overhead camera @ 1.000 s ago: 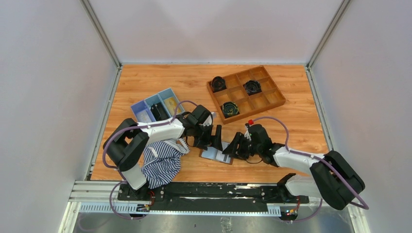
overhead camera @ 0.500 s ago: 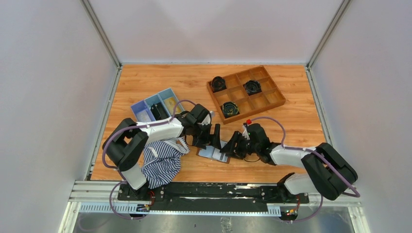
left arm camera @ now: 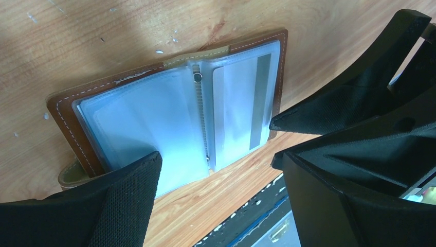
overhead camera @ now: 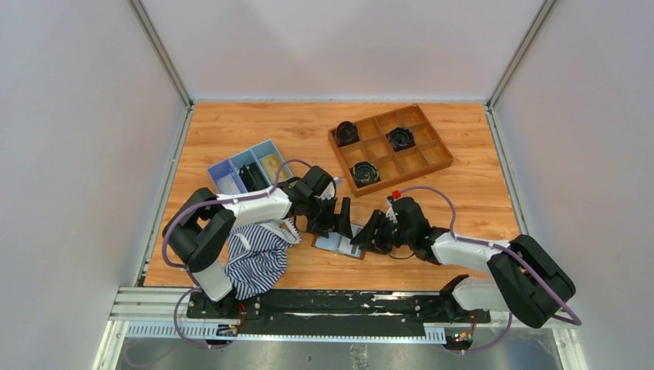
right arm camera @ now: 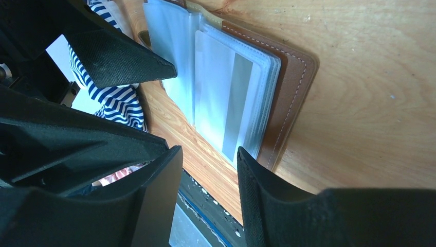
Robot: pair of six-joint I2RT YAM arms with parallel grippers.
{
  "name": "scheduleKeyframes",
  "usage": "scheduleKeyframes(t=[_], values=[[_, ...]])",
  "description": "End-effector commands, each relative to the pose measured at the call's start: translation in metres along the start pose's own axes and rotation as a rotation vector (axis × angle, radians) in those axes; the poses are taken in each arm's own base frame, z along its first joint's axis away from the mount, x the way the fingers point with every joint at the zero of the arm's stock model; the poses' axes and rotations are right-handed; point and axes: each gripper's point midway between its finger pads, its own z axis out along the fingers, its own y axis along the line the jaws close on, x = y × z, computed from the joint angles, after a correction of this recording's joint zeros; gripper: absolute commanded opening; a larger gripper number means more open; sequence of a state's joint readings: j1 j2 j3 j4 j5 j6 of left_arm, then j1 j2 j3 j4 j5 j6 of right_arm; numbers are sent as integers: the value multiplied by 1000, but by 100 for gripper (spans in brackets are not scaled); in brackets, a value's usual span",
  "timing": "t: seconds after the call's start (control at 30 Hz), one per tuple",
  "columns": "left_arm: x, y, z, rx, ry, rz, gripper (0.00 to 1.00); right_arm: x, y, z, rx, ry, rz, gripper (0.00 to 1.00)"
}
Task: Take the credit cards out of the card holder
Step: Remove the credit card from the card holder.
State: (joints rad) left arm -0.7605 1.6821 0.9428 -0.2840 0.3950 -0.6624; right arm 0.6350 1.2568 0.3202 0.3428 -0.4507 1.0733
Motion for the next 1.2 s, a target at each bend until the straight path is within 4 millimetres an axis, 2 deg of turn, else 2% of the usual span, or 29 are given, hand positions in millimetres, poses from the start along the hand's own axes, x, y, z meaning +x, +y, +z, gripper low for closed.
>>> scheduleKeyframes(t=[0.0, 0.2, 0.4, 0.47, 0.57, 0.7, 1.17], values=[[1, -3, 3, 7, -9, 20, 92, 0, 40, -7, -129, 8, -74, 49], [-4, -6, -1, 0, -9, 32, 92, 0, 33, -7, -101, 1, -77, 49], [-25, -15, -29, -35, -69, 84, 92, -1, 13, -10, -28, -40, -83, 49], [-30, -7, -37, -75, -85, 84, 92, -2, 10, -10, -17, -43, -85, 49], [-33, 17, -43, -131, -92, 50, 92, -4, 10, -8, -12, -46, -86, 49], [-32, 36, -40, -121, -83, 5, 91, -8, 12, -5, -4, -51, -92, 49], [-14, 51, -14, -99, -14, -25, 91, -8, -6, 2, 68, -46, -77, 49]])
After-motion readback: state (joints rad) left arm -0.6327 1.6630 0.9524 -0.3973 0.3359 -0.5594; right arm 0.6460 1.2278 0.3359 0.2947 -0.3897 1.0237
